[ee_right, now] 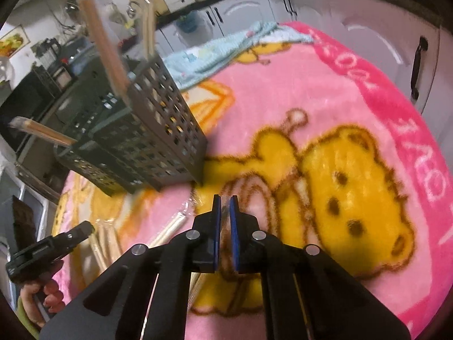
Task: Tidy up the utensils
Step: 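Lower both tools to the chopstick pile and close the left tool on a chopstick, then lift the wrapped chopstick with the left tool and carry it over the caddy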
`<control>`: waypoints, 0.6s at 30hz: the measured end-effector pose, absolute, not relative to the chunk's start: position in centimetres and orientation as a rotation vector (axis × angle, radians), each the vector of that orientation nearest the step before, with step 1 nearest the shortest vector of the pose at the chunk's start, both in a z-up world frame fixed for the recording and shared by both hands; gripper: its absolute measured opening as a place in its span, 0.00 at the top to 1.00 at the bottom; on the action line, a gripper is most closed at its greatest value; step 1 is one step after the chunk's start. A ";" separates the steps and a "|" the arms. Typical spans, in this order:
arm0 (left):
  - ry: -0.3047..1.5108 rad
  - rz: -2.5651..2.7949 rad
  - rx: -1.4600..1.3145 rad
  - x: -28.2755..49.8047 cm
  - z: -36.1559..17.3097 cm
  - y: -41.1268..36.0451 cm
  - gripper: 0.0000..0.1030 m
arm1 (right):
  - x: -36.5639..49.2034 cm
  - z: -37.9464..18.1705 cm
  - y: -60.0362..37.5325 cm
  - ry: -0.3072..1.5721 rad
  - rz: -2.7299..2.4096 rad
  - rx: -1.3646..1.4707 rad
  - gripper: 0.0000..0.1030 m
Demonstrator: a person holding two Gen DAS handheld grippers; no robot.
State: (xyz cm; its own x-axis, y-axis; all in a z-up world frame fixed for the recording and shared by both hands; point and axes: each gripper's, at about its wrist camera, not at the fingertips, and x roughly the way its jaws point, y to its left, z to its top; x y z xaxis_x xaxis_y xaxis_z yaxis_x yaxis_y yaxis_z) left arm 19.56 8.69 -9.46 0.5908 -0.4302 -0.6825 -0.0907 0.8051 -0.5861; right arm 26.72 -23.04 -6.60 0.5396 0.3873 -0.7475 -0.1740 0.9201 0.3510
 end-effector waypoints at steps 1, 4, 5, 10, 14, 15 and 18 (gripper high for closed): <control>0.923 -0.215 -0.626 19.4 -9.3 8.8 0.94 | 26.4 -6.1 -23.3 0.929 0.342 0.248 0.94; 0.900 -0.216 -0.610 19.0 -8.6 8.9 0.95 | 25.3 -4.5 -23.7 0.887 0.357 0.239 0.94; 0.890 -0.217 -0.603 18.9 -8.3 8.9 0.95 | 25.1 -4.1 -23.7 0.876 0.358 0.233 0.94; 0.856 -0.217 -0.578 18.0 -7.1 9.3 0.95 | 24.0 -1.7 -23.8 0.802 0.363 0.190 0.95; 0.821 -0.212 -0.554 17.2 -6.1 9.6 0.95 | 23.0 -0.1 -23.9 0.749 0.363 0.161 0.95; 0.813 -0.214 -0.552 17.0 -5.8 9.7 0.95 | 22.8 0.2 -23.9 0.740 0.364 0.156 0.95; 0.787 -0.214 -0.540 16.3 -4.9 9.8 0.95 | 22.1 1.3 -23.8 0.706 0.364 0.143 0.95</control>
